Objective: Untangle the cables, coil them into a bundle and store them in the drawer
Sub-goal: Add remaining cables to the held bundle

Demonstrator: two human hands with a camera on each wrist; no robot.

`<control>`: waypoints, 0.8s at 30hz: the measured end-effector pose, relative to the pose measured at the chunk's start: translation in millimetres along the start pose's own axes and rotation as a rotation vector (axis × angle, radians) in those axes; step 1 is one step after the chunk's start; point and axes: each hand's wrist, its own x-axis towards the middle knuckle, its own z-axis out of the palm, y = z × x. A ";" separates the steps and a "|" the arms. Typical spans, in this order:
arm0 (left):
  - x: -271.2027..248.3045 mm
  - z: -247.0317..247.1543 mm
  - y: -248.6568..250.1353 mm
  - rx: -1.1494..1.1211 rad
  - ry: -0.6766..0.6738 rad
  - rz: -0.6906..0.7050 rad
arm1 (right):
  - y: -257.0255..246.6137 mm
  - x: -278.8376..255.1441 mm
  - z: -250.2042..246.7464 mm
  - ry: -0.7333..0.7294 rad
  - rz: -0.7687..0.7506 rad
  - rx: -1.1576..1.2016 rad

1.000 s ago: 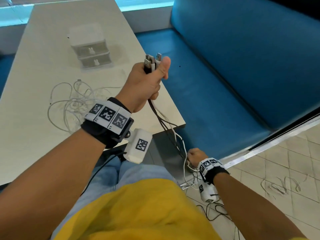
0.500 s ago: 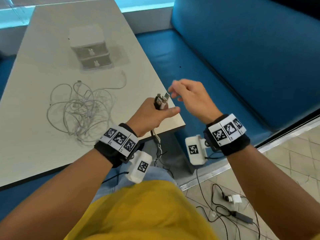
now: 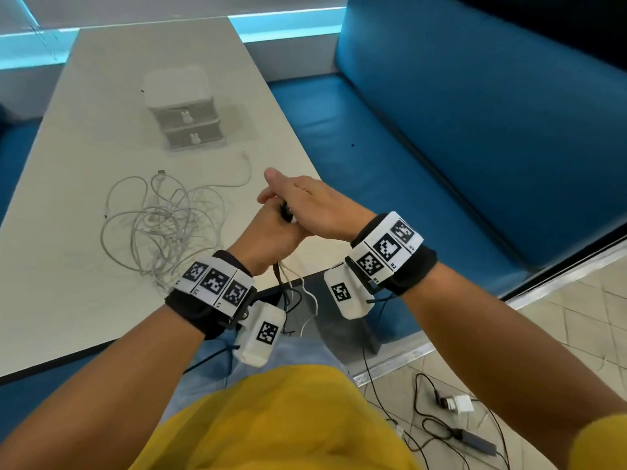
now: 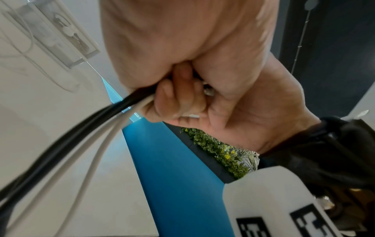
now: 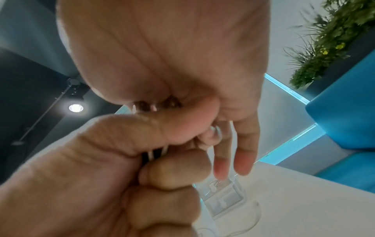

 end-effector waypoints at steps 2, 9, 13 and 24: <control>2.8 -3.5 1.0 -0.052 0.026 -0.020 | -0.6 0.6 -3.8 0.112 -0.048 0.063; 5.5 -13.0 -9.7 -0.158 0.132 -0.006 | 10.4 -9.7 -25.1 0.075 -0.159 0.134; 4.3 -13.7 -14.3 -0.173 0.118 -0.041 | 11.8 -12.3 -27.6 0.043 -0.189 -0.006; 2.5 -15.1 -12.1 -0.161 0.095 -0.031 | 9.3 -9.0 -20.8 0.107 -0.206 -0.096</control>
